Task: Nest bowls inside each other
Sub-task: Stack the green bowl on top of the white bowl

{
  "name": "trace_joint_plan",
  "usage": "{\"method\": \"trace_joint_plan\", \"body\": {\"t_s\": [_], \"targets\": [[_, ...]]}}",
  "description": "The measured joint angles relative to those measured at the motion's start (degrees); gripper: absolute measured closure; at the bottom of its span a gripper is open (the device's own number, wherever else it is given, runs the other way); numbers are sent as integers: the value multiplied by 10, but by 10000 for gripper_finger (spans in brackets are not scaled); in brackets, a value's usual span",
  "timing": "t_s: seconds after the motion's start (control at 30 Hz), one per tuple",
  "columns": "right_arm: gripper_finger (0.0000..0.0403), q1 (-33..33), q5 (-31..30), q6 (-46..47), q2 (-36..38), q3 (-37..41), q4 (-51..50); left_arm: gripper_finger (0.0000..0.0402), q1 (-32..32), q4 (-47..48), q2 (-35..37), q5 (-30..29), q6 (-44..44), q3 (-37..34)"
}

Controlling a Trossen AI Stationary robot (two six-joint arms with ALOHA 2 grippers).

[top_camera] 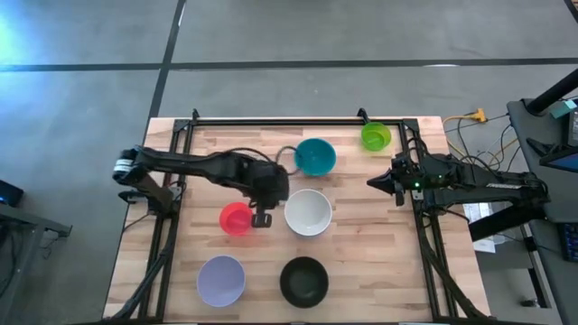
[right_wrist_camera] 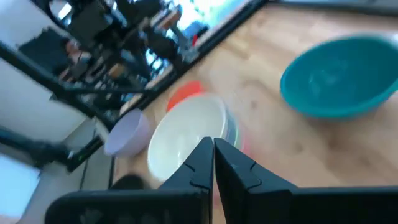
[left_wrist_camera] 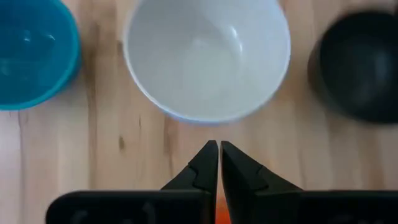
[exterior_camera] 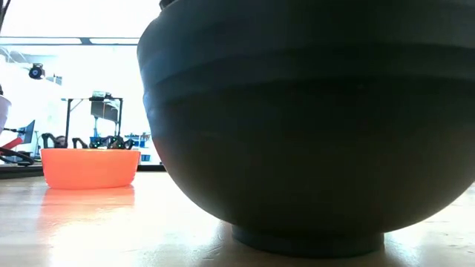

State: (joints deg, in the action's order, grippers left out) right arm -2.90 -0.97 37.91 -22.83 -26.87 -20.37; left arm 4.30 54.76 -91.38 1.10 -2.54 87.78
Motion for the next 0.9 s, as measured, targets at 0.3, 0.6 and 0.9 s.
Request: {"method": "trace_joint_plan", "body": {"t_s": [0.3, 0.6, 0.9], "targets": [[394, -22, -96, 0, -55, 0, 184, 398, -1, -340, 219, -39, -175, -260], [394, -119, 126, 89, -285, 0, 680, 398, -13, -587, 354, -66, -192, -414], [394, -332, 358, 148, -508, -41, 815, 398, -17, -587, 383, -65, -193, -423]]}}
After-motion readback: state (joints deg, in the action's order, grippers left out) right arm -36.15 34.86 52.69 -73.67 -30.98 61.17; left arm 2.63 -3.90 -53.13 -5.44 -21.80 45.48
